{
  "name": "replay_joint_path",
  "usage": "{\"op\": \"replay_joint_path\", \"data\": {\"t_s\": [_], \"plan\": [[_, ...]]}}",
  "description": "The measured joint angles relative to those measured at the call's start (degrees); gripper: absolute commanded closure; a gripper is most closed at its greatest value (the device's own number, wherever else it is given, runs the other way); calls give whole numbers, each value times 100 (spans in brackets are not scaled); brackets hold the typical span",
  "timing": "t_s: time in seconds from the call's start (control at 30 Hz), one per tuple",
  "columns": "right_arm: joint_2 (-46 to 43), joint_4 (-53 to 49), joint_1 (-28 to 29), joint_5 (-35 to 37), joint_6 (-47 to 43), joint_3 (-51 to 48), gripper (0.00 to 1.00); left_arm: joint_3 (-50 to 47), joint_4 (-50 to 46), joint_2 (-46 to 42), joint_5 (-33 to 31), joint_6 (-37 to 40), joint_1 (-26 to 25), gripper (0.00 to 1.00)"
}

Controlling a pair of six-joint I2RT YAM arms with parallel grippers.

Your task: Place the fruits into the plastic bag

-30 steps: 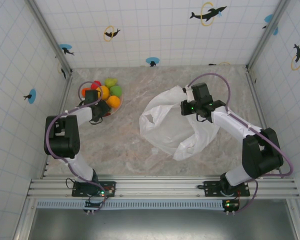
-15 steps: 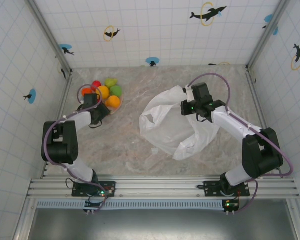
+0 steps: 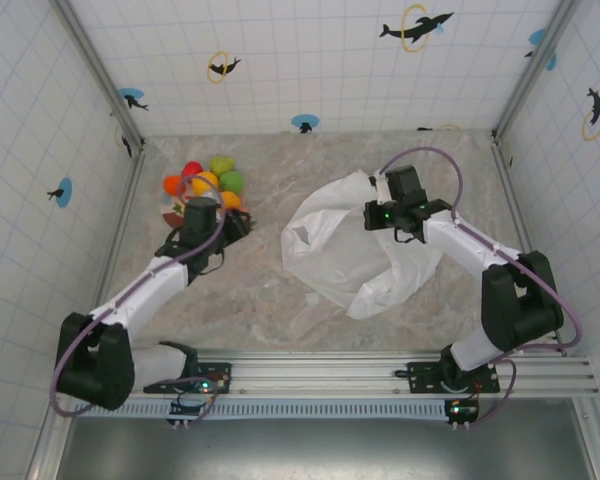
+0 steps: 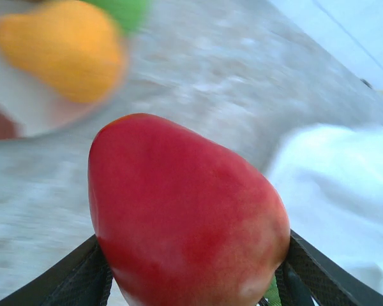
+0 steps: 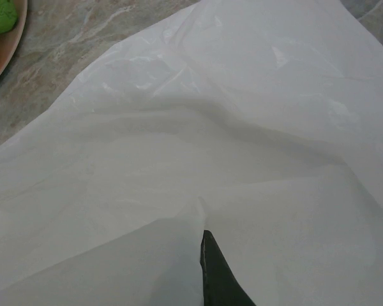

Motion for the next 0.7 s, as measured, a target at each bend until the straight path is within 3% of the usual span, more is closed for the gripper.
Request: {"op": "replay_joint_path", "data": {"t_s": [0.2,0.3,0.43,0.7], "plan": [[127,-4,-214,-232,166,76,100,431,459,184,-188,402,-2015,49],[157,-7,-330,-455,258,131,100,697,765,518,-205,658,-2651,49],[157,-11,-479,-772,369,201,100,894,1045,1145,-208,885,-2966,49],[4,-286,-603,-1351,472,313,100,1316,1069,2332,-660,1460,-2990,49]]}}
